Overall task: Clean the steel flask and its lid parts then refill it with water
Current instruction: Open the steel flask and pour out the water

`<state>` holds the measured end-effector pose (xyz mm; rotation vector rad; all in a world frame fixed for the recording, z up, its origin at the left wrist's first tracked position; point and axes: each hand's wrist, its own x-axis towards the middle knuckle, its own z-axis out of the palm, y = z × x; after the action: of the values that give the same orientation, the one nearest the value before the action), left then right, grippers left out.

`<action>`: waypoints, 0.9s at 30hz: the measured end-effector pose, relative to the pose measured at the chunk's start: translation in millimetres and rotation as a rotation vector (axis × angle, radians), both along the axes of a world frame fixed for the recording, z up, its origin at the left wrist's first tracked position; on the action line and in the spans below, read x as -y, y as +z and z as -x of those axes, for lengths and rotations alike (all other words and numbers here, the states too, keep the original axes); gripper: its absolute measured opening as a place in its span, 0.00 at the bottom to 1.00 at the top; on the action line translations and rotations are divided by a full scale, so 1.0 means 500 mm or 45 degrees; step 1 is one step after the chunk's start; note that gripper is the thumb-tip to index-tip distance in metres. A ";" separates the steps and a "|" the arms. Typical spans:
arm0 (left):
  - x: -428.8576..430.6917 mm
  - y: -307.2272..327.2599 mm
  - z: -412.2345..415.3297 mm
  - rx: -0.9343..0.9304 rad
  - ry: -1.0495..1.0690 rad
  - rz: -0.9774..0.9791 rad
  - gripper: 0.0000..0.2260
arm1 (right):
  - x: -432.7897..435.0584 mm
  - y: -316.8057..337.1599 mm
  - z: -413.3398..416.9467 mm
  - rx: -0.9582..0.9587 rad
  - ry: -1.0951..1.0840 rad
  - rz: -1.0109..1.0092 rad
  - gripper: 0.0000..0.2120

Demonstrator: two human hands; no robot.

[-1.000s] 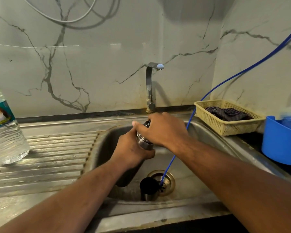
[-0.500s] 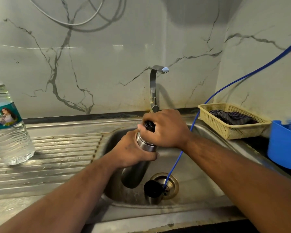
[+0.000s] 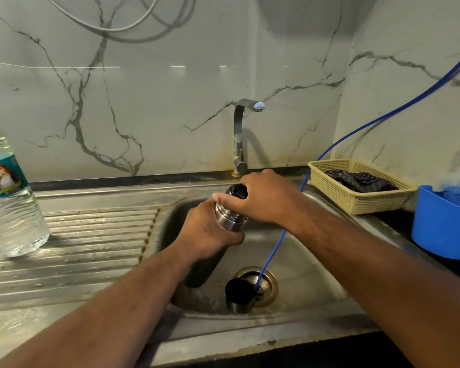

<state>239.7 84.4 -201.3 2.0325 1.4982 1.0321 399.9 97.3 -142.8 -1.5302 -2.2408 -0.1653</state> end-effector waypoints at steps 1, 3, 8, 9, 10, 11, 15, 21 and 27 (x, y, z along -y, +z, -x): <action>-0.002 0.000 0.001 -0.006 0.003 -0.005 0.23 | 0.001 0.002 0.000 -0.034 0.036 0.034 0.32; -0.007 -0.001 0.004 -0.012 -0.011 -0.010 0.23 | 0.001 0.007 -0.004 -0.088 0.130 0.072 0.29; -0.018 -0.006 0.018 0.017 -0.046 -0.032 0.22 | -0.004 0.018 -0.027 -0.063 0.427 0.164 0.20; -0.020 -0.008 0.021 0.020 -0.072 -0.030 0.23 | -0.005 0.018 -0.033 -0.007 0.491 0.174 0.19; -0.023 -0.010 0.023 0.017 -0.096 -0.030 0.24 | -0.007 0.019 -0.039 0.035 0.542 0.182 0.19; -0.025 -0.012 0.025 0.013 -0.113 -0.029 0.26 | -0.007 0.021 -0.044 0.046 0.576 0.198 0.21; -0.026 -0.019 0.020 0.035 -0.108 -0.024 0.28 | 0.000 0.033 -0.064 -0.035 0.662 0.252 0.26; -0.023 -0.025 0.021 -0.063 -0.068 -0.011 0.30 | 0.020 0.027 -0.037 -0.236 0.160 0.210 0.36; -0.028 -0.028 0.027 -0.144 -0.060 -0.012 0.32 | 0.013 0.007 -0.022 -0.116 0.184 0.173 0.26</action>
<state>226.0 98.2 -215.6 2.1546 1.4960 0.9215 410.7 90.8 -139.1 -1.4050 -2.3197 0.0994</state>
